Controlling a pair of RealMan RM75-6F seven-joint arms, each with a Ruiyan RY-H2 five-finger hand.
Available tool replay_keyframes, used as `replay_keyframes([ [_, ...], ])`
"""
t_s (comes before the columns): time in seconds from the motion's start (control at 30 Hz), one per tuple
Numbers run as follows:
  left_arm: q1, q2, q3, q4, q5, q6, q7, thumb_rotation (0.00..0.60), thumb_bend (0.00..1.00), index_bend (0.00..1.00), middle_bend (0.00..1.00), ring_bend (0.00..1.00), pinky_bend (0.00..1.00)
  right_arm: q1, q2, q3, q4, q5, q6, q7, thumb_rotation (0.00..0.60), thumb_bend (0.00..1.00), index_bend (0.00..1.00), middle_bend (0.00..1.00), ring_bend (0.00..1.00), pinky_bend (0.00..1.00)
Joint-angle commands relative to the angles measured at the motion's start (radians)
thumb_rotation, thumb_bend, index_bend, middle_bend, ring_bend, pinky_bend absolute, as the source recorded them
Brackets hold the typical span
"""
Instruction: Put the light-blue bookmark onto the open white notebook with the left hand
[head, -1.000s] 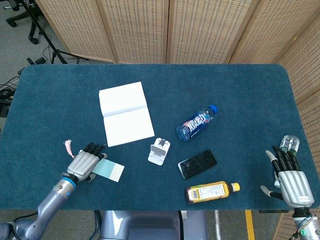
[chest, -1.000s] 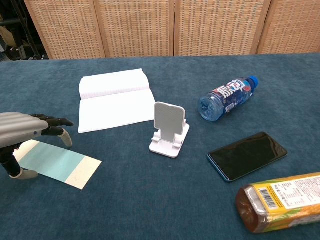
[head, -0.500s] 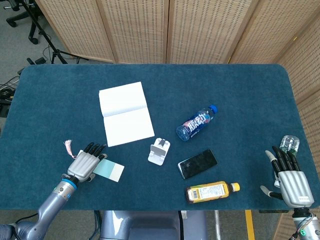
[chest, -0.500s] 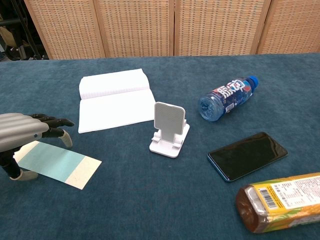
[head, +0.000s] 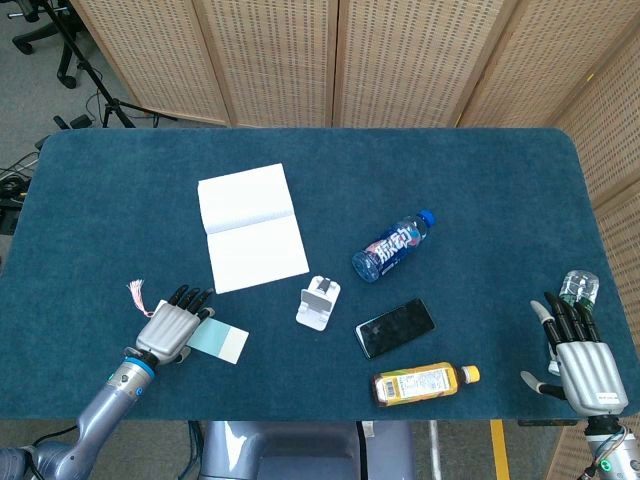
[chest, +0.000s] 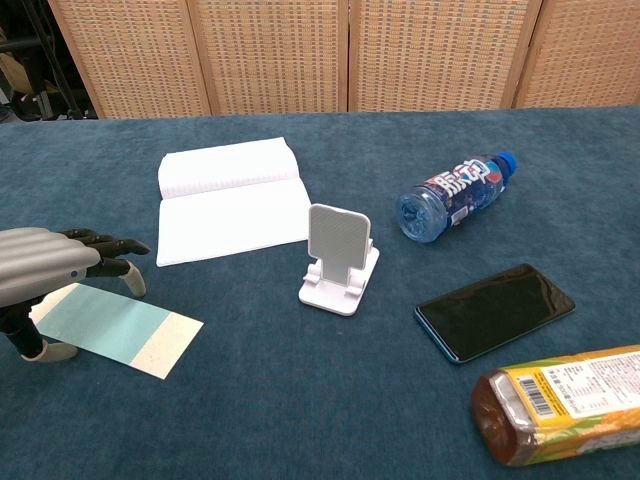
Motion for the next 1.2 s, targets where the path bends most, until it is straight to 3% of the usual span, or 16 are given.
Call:
replay_keyframes([
  [0.03, -0.001, -0.001, 0.002, 0.001, 0.001, 0.001, 0.002, 0.600, 0.26, 0.27, 0.00, 0.00, 0.00, 0.000, 0.000, 0.000, 0.000, 0.000, 0.001, 0.001, 0.600, 0.00, 0.00, 0.00, 0.00, 0.00],
  [1.2, 0.000, -0.021, 0.013, 0.015, -0.010, 0.012, 0.020, 0.600, 0.32, 0.30, 0.00, 0.00, 0.00, -0.001, 0.000, -0.002, 0.001, -0.005, 0.003, 0.000, 0.600, 0.00, 0.00, 0.00, 0.00, 0.00],
])
